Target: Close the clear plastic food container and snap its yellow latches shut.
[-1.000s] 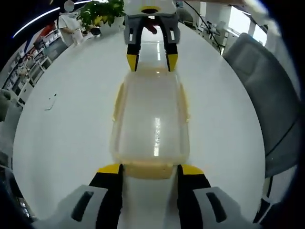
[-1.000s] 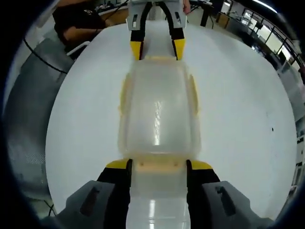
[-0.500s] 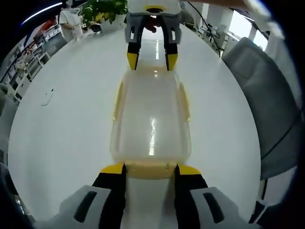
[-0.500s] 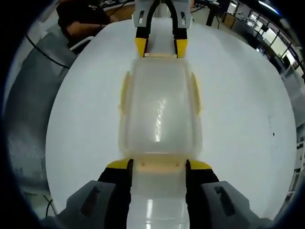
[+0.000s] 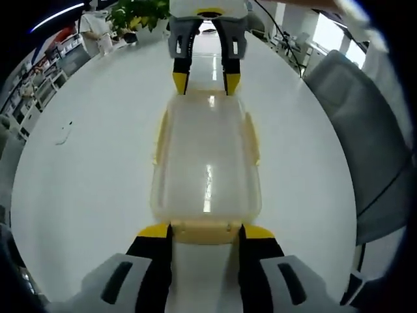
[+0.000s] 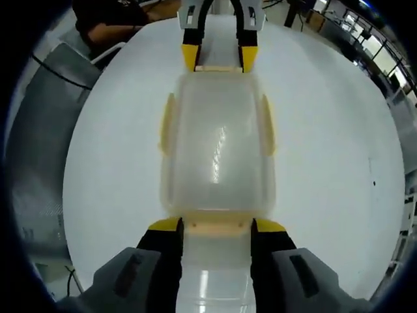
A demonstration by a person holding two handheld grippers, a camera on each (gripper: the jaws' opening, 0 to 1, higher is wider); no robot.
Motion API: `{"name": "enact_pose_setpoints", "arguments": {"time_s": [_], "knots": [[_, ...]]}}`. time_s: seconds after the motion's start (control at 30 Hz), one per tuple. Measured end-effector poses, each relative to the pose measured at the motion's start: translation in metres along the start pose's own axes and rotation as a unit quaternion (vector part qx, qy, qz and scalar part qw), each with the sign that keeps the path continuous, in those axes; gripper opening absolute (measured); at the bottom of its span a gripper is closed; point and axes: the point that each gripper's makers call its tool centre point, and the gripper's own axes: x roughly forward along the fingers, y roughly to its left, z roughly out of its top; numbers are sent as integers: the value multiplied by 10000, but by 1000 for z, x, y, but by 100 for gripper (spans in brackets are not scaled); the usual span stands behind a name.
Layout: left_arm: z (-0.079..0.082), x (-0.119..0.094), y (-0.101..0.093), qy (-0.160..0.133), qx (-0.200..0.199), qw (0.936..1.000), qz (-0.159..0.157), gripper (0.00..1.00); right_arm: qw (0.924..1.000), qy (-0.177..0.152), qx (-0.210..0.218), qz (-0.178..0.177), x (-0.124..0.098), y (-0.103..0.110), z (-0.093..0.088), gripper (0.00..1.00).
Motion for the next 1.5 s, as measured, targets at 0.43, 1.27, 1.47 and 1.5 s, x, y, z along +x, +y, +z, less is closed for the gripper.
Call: {"name": "enact_pose_setpoints", "arguments": {"time_s": [0.43, 1.27, 1.47, 1.5], "knots": [[3, 1, 0, -255, -127, 9996, -3, 33, 9999, 114, 70, -18, -1, -1, -5, 37], [14, -40, -18, -203, -148, 9995, 205, 33, 9989, -438, -139, -123, -41, 10, 18, 37], [16, -53, -28, -107, -199, 9992, 331, 33, 9981, -501, -295, -182, -50, 17, 27, 37], [17, -55, -30, -111, -205, 9991, 349, 33, 9980, -509, -314, -193, -52, 18, 26, 37]]}}
